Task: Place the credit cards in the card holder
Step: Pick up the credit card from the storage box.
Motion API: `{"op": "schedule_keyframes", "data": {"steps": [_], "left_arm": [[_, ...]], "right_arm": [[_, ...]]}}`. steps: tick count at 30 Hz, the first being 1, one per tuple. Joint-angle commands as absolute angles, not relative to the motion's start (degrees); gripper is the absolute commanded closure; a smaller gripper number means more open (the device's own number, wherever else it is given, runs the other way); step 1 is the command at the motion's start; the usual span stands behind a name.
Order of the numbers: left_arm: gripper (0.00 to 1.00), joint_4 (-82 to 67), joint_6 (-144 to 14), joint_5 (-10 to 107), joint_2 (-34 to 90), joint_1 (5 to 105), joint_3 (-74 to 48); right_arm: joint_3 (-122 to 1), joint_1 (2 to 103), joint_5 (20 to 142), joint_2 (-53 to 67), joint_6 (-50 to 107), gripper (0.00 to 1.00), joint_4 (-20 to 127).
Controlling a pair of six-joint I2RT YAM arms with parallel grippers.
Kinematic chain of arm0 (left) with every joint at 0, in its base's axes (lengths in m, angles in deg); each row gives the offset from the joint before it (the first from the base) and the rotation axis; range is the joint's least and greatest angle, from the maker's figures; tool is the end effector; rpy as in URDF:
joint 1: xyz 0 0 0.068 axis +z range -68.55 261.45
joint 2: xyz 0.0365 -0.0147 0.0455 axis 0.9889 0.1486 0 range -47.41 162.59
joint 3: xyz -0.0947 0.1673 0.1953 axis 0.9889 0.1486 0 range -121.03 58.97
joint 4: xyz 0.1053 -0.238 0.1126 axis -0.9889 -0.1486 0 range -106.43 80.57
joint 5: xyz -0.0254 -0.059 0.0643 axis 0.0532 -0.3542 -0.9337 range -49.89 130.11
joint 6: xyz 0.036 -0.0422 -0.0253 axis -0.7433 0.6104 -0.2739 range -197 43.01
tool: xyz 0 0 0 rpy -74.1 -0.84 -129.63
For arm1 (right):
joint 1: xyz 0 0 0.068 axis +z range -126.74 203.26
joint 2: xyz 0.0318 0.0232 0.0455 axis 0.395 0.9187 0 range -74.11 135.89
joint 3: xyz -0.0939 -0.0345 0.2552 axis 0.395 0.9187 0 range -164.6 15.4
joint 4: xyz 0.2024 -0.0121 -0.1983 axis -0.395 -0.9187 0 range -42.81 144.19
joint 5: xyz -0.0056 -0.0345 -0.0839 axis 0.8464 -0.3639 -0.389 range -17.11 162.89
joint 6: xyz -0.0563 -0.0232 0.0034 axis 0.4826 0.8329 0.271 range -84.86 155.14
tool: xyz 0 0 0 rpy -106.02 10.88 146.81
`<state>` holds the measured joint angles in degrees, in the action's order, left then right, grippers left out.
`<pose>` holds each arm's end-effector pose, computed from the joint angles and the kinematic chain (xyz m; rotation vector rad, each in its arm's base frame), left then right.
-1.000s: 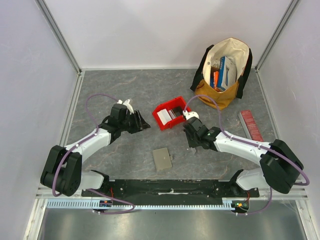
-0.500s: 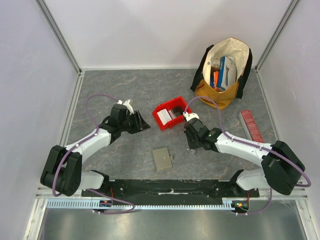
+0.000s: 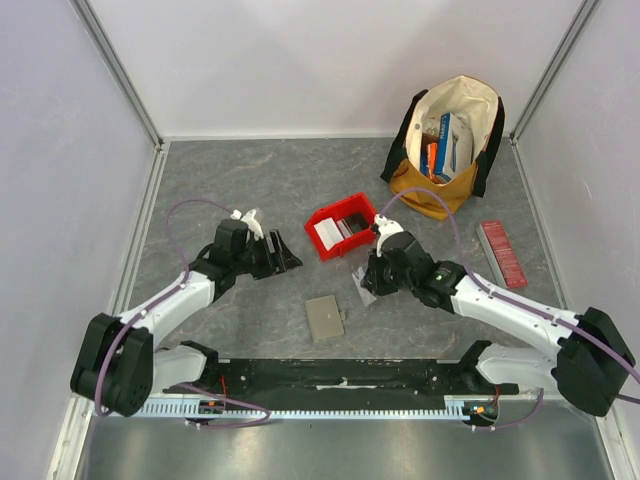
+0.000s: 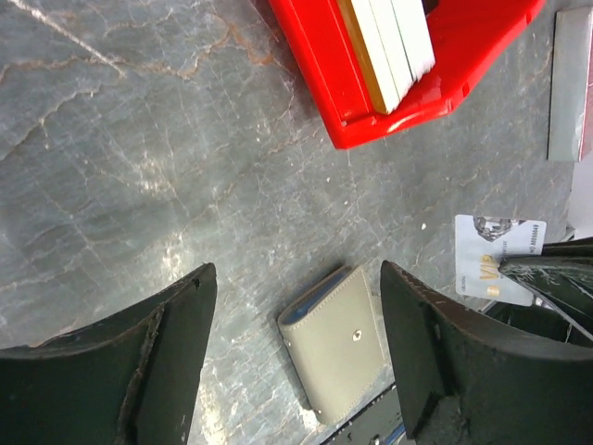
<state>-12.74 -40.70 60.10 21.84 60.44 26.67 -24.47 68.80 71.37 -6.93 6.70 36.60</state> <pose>0.2425 -0.1099 0.1727 -0.1240 2.3908 -0.8993 0.1885 0.1904 0.2037 -0.3485 2.4095 0.5825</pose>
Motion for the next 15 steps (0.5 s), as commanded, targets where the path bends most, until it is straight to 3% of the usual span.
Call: {"op": "schedule_keyframes", "data": {"steps": [1,2,11,15], "left_arm": [[0.22,-15.6,-42.7,63.0,16.6,60.4,29.6],[0.21,-15.9,-42.6,63.1,15.6,60.4,30.5],[0.25,-18.0,-40.7,62.8,9.4,60.4,34.5],[0.27,-18.9,-40.9,63.3,9.2,60.4,34.5]], "right_arm": [[-22.9,69.4,80.9,-8.8,-0.6,0.93,46.4],[-22.6,69.6,81.5,-9.0,-1.4,1.00,47.8],[-20.7,71.6,80.2,-9.0,-5.6,1.00,52.8],[-24.0,73.4,74.8,-7.4,-3.2,1.00,44.7]]}}
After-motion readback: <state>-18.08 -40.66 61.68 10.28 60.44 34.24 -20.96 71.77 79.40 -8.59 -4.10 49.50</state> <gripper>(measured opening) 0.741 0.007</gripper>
